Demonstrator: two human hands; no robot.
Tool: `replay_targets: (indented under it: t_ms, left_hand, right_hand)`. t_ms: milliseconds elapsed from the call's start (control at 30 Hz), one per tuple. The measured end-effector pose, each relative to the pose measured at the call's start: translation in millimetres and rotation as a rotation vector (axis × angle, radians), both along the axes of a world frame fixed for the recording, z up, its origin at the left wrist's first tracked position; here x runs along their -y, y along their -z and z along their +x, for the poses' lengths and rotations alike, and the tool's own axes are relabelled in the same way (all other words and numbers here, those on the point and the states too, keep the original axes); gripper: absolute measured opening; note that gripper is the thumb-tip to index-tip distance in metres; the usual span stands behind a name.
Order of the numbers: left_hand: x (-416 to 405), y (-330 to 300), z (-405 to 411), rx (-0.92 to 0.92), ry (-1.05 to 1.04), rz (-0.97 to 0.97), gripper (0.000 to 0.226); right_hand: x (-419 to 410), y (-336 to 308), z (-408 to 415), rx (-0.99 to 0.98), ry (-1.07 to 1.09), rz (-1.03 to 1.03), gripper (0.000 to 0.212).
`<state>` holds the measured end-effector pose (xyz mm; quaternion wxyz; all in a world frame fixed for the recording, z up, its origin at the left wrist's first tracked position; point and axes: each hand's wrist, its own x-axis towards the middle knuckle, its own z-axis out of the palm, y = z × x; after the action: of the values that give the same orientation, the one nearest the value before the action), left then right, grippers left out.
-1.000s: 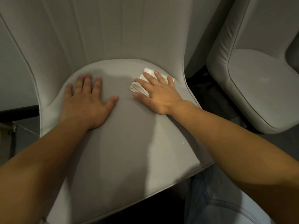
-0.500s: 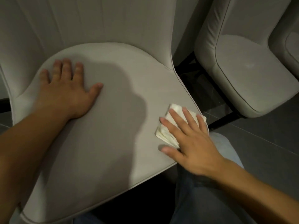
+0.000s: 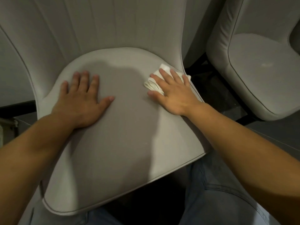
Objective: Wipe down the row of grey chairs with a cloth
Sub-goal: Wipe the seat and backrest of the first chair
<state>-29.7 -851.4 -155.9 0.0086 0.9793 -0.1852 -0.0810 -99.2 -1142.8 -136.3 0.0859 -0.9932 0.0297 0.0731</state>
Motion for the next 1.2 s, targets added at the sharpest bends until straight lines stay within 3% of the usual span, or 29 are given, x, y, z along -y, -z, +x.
replay_targets:
  t_ms: [167, 300, 433, 800, 900, 1000, 1200]
  left_hand:
    - [-2, -8, -18, -0.051, 0.013, -0.002, 0.103]
    - [-22, -7, -69, 0.018, 0.124, -0.046, 0.092]
    - [-34, -6, -78, 0.019, 0.127, -0.089, 0.086]
    - [-72, -9, -87, -0.01, 0.048, -0.123, 0.075]
    - [-69, -7, -88, 0.002, 0.051, -0.155, 0.075]
    - [-79, -4, -84, -0.001, 0.04, -0.208, 0.073]
    - [-106, 5, -78, -0.082, -0.146, -0.382, 0.073]
  right_hand:
    - [-11, -11, -102, -0.012, -0.128, -0.008, 0.08]
    - [-31, -8, -160, 0.012, -0.146, -0.013, 0.08]
    - [-54, -4, -147, 0.036, -0.148, -0.022, 0.079]
    - [-75, 0, 10, -0.025, -0.074, -0.022, 0.077]
    - [-89, -5, -17, -0.016, -0.138, -0.002, 0.084]
    - [-110, -9, -83, 0.022, -0.358, -0.003, 0.086]
    - [-139, -13, -138, 0.042, -0.511, -0.012, 0.091]
